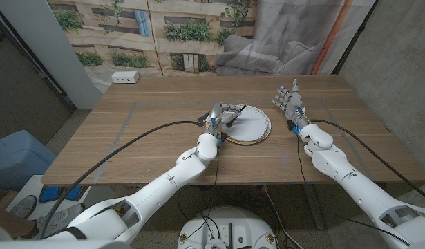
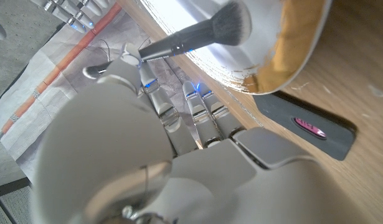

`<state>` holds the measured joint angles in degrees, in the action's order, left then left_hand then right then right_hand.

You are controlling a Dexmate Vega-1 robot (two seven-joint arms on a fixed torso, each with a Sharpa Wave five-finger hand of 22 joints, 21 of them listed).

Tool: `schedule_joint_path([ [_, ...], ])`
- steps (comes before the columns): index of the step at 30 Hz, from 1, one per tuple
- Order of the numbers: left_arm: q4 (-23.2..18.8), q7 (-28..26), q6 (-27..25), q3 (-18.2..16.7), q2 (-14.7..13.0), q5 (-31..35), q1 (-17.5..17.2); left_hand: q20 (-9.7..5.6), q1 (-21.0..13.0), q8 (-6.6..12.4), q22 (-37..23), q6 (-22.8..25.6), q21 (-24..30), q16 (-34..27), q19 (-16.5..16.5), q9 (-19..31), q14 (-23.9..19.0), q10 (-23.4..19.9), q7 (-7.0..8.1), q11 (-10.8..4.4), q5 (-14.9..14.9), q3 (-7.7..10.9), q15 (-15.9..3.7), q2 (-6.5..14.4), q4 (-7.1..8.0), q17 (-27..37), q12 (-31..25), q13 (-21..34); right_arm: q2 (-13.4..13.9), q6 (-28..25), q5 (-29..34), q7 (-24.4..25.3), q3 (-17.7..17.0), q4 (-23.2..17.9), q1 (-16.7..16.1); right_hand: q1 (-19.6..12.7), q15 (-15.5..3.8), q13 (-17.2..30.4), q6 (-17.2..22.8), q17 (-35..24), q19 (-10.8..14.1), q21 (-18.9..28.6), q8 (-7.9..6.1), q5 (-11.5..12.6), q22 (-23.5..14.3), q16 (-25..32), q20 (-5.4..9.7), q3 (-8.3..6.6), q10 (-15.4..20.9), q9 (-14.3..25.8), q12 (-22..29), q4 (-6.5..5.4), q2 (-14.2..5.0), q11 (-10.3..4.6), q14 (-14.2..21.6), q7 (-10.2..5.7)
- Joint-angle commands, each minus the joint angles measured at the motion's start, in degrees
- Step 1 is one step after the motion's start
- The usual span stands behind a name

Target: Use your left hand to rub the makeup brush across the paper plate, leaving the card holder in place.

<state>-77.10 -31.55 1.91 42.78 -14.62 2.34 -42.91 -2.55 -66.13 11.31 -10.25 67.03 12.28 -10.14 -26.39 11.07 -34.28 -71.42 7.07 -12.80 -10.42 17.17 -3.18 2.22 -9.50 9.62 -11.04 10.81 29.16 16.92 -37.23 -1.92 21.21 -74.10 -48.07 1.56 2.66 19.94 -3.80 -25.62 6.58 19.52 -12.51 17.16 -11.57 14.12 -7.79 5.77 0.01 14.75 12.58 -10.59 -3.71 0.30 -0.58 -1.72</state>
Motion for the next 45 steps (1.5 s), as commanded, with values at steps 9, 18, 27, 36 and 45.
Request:
schedule_joint_path([
  [9, -4.0, 0.5, -1.3, -0.1, -1.1, -0.1, -2.5, -0.61, -0.3, 0.35, -0.2, 0.1, -0.1, -0.2, 0.1, 0.2, 0.1, -0.1, -0.14, -0.21, -0.4, -0.30, -8.70, 0.3, -0.15, 0.0, -0.2, 0.3, 0.0, -0.1, 0.0, 0.0, 0.0, -0.1, 0.0, -0.3, 0.51, 0.2, -0.4, -0.2, 0.0, 0.3, -0.30, 0.3, -0.3, 0.2, -0.40, 0.04, -0.5, 0.2, 0.4, -0.26, -5.70, 0.03, 0.0, 0.04],
  [18, -5.2, 0.9, -1.4, 0.0, -1.3, -0.2, -3.1, -0.58, -0.3, 0.33, -0.2, 0.1, -0.1, -0.2, 0.1, 0.2, 0.1, -0.1, -0.04, -0.21, -0.4, -0.38, -8.71, 0.3, -0.14, 0.0, -0.2, 0.3, 0.0, -0.1, 0.0, 0.0, 0.0, -0.1, 0.0, -0.3, 0.56, 0.2, -0.4, -0.2, 0.1, 0.4, -0.30, 0.3, -0.3, 0.2, -0.40, 0.04, -0.5, 0.2, 0.4, -0.26, -5.69, 0.11, 0.0, 0.04],
  [27, -5.7, 1.3, -1.7, 0.3, -1.2, -0.1, -3.4, -0.59, -0.3, 0.36, -0.2, 0.1, -0.1, -0.2, 0.1, 0.2, 0.1, -0.1, -0.12, -0.20, -0.4, -0.47, -8.69, 0.3, -0.12, 0.0, -0.2, 0.3, 0.1, -0.1, 0.0, 0.1, 0.0, -0.2, 0.0, -0.3, 0.54, 0.2, -0.5, -0.2, 0.0, 0.3, -0.28, 0.3, -0.3, 0.2, -0.40, 0.05, -0.4, 0.2, 0.4, -0.26, -5.69, 0.14, 0.0, 0.00],
  [36, -5.7, 1.8, -1.7, 0.7, -1.0, -0.3, -3.8, -0.61, -0.3, 0.33, -0.2, 0.0, -0.1, -0.2, 0.1, 0.2, 0.1, 0.0, -0.22, -0.20, -0.4, -0.60, -8.63, 0.4, -0.10, 0.0, -0.2, 0.3, 0.0, -0.1, 0.0, 0.0, 0.0, -0.1, 0.0, -0.3, 0.50, 0.2, -0.5, -0.2, 0.0, 0.3, -0.28, 0.4, -0.3, 0.2, -0.39, 0.04, -0.5, 0.2, 0.4, -0.26, -5.70, 0.06, 0.0, 0.03],
  [45, -5.5, 2.0, -1.8, 0.9, -0.8, -0.2, -3.9, -0.61, -0.4, 0.36, -0.2, 0.1, -0.1, -0.2, 0.1, 0.3, 0.1, 0.0, -0.13, -0.21, -0.4, -0.68, -8.68, 0.4, -0.12, 0.0, -0.2, 0.3, 0.0, -0.1, 0.0, 0.0, 0.0, -0.1, 0.0, -0.3, 0.49, 0.2, -0.5, -0.2, 0.0, 0.3, -0.29, 0.4, -0.3, 0.2, -0.39, 0.04, -0.5, 0.2, 0.4, -0.26, -5.70, 0.04, 0.0, 0.06],
])
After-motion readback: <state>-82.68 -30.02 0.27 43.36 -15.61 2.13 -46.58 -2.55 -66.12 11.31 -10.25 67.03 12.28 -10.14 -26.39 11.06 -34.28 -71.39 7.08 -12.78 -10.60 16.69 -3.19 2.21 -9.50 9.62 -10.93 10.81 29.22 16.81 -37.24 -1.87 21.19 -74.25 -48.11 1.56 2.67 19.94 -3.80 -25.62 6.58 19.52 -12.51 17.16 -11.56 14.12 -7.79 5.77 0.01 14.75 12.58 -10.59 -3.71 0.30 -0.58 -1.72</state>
